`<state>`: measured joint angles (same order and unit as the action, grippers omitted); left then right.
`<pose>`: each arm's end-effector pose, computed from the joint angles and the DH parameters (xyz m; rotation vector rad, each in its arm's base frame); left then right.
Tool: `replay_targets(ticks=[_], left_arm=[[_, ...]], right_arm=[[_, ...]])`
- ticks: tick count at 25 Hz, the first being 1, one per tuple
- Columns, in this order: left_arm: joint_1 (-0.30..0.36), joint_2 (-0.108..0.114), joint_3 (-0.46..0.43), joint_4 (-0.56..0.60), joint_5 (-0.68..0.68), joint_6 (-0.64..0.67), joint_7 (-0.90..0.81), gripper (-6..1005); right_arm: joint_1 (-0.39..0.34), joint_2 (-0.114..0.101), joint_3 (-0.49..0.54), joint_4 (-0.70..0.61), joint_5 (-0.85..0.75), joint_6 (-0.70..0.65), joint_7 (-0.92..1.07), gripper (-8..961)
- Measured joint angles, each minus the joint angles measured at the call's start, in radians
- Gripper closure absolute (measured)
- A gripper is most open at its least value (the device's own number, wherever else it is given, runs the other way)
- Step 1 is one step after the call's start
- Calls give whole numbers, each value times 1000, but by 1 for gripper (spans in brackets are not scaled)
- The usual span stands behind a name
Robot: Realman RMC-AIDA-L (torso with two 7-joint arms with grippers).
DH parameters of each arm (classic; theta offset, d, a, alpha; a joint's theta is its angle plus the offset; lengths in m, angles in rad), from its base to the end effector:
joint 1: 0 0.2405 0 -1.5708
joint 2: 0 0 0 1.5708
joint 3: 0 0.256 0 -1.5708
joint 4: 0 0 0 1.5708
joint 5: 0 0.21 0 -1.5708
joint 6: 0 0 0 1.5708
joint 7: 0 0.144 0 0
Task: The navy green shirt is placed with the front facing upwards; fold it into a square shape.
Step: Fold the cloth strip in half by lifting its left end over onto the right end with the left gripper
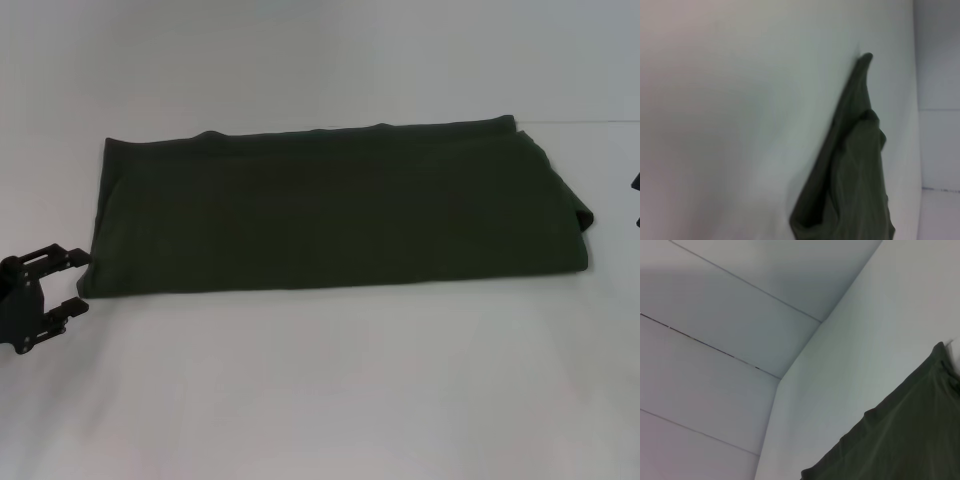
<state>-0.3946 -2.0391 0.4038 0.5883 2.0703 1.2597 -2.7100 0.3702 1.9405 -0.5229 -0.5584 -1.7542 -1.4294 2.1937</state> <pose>-0.3728 0.3119 0.0418 -1.2205 -2.3462 -1.0384 0.3479 0.3188 0.0879 -1.7875 1.7739 1.1600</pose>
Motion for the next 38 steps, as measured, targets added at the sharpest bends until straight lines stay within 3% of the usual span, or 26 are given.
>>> replay_targets(ticks=[38], left_arm=[[-80,9,32,-133,3,-188,-11,311]], right_arm=[[0,0,-2,2,2,18,-2,35]])
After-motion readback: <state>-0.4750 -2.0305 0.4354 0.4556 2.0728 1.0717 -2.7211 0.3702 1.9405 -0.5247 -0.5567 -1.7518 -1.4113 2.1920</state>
